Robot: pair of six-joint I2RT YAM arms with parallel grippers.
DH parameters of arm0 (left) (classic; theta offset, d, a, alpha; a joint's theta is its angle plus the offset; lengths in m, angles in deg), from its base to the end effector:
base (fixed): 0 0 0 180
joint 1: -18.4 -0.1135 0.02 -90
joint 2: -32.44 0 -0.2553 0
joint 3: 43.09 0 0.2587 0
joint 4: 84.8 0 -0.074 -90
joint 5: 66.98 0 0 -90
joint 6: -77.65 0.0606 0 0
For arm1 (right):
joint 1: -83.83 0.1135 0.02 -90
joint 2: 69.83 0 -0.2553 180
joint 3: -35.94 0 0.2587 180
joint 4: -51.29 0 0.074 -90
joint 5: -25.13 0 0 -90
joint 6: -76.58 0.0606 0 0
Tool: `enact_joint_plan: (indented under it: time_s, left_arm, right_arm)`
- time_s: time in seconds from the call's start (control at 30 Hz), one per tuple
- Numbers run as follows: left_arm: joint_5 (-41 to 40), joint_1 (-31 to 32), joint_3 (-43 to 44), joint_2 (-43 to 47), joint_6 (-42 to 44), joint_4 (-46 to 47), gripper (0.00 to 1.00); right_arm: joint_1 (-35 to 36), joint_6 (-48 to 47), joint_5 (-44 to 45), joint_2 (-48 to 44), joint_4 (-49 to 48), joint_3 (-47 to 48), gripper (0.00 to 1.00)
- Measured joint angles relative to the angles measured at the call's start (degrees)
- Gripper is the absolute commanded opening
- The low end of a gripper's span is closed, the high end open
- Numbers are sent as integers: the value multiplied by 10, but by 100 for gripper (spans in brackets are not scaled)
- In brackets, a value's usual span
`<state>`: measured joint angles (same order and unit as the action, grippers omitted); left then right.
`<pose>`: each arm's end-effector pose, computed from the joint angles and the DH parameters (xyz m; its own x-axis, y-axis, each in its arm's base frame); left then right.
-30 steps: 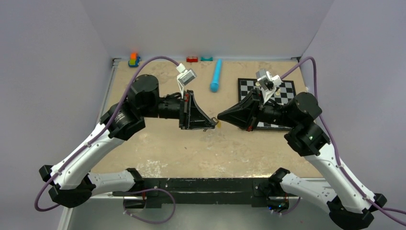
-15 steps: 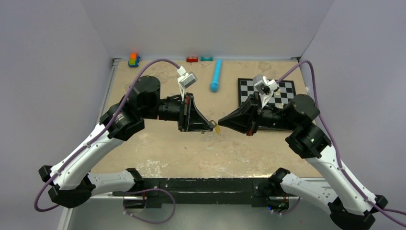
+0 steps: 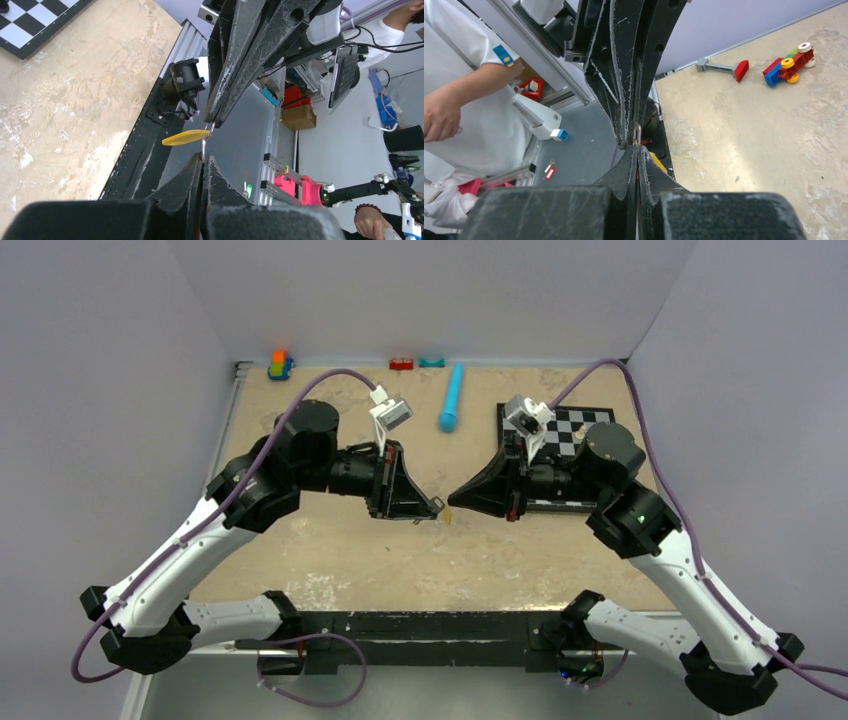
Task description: Remove the keys from the keyring
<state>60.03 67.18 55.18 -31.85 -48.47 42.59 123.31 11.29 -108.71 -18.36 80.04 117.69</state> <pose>0.1305 -0.2044 0.4490 -0.7457 0.1368 -0.6521 0.6647 0.2201 -0.7139 0.1293 0.1609 0.4468 -0.3964 0.0641 -0.9158 -0.9107 0.0987 0.4011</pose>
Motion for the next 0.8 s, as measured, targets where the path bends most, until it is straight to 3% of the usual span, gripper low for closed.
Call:
enact_joint_plan:
  time_s: [0.2,0.33,0.63,0.8]
  left_arm:
    - [-15,0,2,0,4,-28,0]
    - [-37,0,3,0,0,-50,0]
    - [-166,-3,36,-27,-56,-132,0]
    - [-217,-28,43,-58,-132,-174,0]
  right_arm:
    - [-1,-40,-2,38,54,48,46]
    - [-2,-49,11,49,67,63,60]
    - [-2,-49,121,46,106,75,59]
    - [-2,-45,173,23,114,60,55]
